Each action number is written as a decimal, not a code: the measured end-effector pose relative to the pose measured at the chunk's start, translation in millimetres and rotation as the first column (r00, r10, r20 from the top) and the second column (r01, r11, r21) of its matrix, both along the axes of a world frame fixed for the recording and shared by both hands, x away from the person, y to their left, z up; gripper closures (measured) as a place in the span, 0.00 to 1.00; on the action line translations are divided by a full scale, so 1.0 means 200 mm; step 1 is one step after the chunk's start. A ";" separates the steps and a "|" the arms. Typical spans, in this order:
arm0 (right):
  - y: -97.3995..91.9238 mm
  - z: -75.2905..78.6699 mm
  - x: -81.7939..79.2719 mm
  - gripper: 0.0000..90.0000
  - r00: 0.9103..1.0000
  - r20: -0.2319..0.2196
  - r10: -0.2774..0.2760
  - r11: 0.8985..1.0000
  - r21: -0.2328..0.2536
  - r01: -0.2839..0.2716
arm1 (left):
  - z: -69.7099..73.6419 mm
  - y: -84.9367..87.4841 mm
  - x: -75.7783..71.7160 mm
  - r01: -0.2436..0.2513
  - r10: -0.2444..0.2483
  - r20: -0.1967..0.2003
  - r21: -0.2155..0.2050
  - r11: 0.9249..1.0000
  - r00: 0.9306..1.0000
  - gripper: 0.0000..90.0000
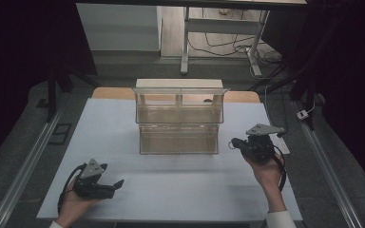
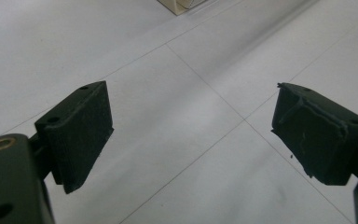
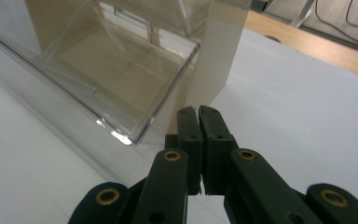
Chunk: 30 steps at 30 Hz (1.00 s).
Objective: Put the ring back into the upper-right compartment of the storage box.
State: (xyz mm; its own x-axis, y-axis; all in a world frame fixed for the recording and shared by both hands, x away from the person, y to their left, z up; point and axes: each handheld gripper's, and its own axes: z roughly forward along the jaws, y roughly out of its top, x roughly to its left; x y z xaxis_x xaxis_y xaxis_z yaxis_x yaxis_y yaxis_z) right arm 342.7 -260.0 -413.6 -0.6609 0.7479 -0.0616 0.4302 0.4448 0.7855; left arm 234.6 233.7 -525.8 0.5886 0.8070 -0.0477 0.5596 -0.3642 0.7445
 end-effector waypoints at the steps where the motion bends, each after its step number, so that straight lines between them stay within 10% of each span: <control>1: 0.00 0.01 -0.01 0.97 1.000 0.010 0.003 1.000 0.008 -0.003 | 0.00 0.00 0.00 0.000 0.000 0.000 0.001 1.000 1.000 0.14; 30: 0.11 0.19 -0.15 0.97 0.984 0.163 0.067 0.994 0.070 -0.079 | 0.00 0.00 0.00 -0.002 0.002 -0.001 0.001 1.000 1.000 0.14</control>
State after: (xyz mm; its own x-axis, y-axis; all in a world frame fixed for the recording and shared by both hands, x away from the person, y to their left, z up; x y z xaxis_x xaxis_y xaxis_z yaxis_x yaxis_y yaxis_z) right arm 313.5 -237.3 -376.2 -0.6999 0.7047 -0.1161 0.2648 0.4070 0.8742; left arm 234.7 233.2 -526.0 0.5873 0.8080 -0.0475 0.5610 -0.3641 0.7435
